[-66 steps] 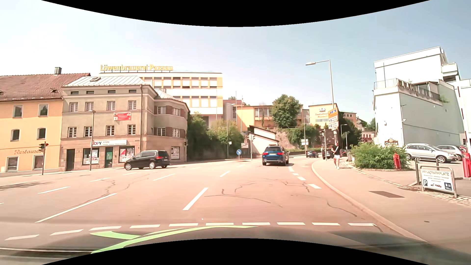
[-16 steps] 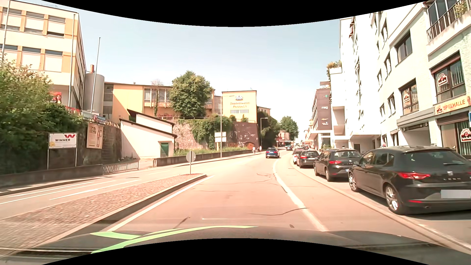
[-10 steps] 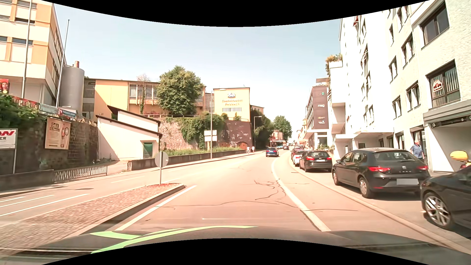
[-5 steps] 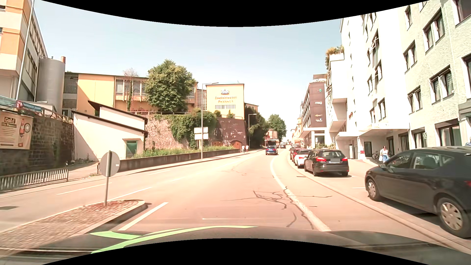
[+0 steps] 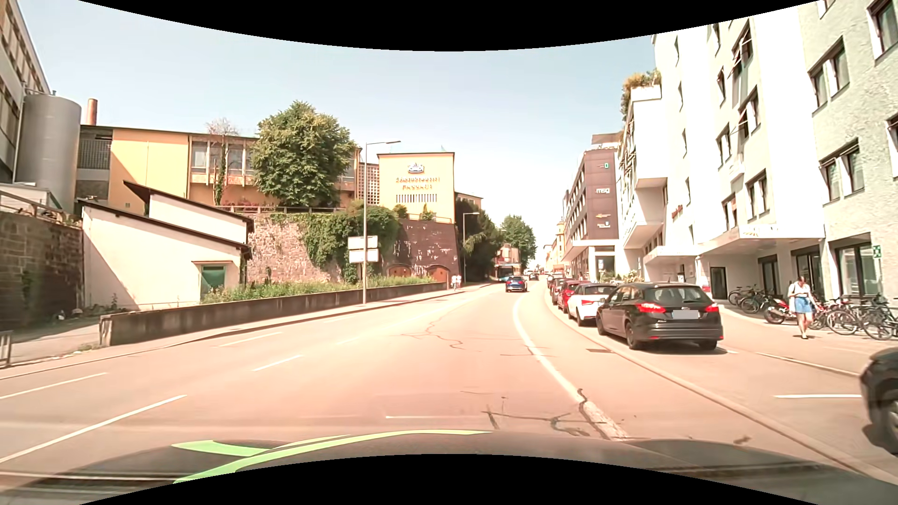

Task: Follow the waypoints while adhering to traffic rules and regulations

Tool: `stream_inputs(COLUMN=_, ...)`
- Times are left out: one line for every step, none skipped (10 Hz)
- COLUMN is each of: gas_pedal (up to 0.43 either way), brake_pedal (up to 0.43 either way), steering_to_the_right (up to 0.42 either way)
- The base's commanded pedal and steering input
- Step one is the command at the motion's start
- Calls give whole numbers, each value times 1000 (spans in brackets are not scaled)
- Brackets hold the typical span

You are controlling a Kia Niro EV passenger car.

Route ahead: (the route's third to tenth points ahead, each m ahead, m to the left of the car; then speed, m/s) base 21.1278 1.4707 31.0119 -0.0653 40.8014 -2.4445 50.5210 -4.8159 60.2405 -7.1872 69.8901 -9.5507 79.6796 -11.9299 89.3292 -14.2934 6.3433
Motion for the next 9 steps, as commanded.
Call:
stream_inputs(gas_pedal=110, brake_pedal=0, steering_to_the_right=38)
stream_inputs(gas_pedal=110, brake_pedal=0, steering_to_the_right=38)
stream_inputs(gas_pedal=110, brake_pedal=0, steering_to_the_right=38)
stream_inputs(gas_pedal=98, brake_pedal=0, steering_to_the_right=38)
stream_inputs(gas_pedal=98, brake_pedal=0, steering_to_the_right=38)
stream_inputs(gas_pedal=98, brake_pedal=0, steering_to_the_right=38)
stream_inputs(gas_pedal=98, brake_pedal=0, steering_to_the_right=38)
stream_inputs(gas_pedal=98, brake_pedal=0, steering_to_the_right=38)
stream_inputs(gas_pedal=98, brake_pedal=0, steering_to_the_right=38)
